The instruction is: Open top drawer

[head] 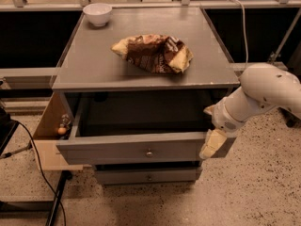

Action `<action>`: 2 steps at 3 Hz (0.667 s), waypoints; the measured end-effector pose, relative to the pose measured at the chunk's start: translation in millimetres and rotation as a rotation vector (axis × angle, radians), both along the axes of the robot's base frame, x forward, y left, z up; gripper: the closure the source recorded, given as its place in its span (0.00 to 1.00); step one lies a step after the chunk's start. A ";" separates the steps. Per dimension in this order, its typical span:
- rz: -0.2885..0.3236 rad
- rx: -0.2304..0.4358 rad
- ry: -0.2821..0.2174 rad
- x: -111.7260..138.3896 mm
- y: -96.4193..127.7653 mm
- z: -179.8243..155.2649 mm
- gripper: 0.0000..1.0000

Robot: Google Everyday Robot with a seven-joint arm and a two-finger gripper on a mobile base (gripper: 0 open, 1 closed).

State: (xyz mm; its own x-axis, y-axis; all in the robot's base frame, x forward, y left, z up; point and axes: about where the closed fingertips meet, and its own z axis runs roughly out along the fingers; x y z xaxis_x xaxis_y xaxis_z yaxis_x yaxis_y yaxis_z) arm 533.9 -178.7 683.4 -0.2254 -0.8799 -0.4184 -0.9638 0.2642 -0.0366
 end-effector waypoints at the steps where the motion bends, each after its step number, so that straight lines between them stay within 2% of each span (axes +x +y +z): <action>1: -0.003 0.044 -0.039 15.8 8.2 9.3 0.00; 2: -0.001 0.081 -0.044 31.2 14.9 15.8 0.18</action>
Offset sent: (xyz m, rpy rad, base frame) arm 0.0527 0.0204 0.0279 0.1297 -0.0578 -0.0039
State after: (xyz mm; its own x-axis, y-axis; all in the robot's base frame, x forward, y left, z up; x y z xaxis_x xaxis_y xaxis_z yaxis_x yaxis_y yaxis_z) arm 565.1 -163.9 699.2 -0.2057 -0.8426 -0.4976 -0.9614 0.2689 -0.0579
